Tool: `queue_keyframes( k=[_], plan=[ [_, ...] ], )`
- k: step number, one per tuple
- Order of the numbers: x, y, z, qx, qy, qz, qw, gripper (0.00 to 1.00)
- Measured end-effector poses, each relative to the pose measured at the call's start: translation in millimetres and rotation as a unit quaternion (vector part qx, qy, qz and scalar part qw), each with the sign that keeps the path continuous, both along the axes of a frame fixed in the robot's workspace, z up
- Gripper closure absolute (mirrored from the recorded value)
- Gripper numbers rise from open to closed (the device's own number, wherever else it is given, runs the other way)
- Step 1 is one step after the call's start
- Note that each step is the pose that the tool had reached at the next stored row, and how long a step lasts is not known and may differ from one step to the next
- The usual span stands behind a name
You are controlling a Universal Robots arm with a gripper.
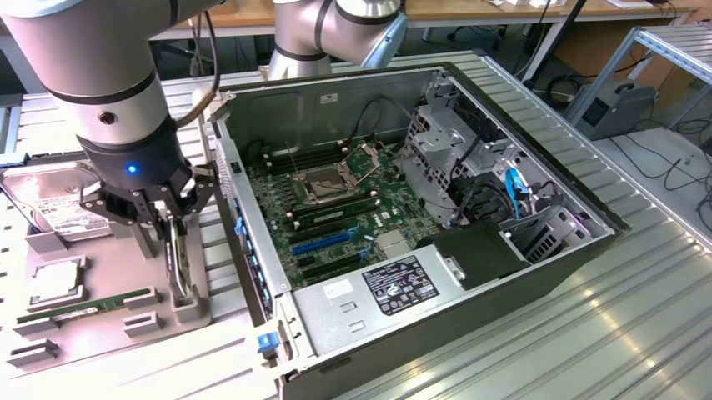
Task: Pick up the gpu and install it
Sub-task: 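Pick up the gpu and move the gpu toward the slot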
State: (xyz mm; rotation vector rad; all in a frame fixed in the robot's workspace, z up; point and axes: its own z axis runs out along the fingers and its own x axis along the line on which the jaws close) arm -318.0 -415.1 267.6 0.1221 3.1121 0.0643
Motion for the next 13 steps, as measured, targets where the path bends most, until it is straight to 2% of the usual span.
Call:
queue_keyframes(
  k=[13],
  plan=[
    [0.0,0.3,14.7,0.0000,0.0000,0.000,1.0000,0.73]
  ],
)
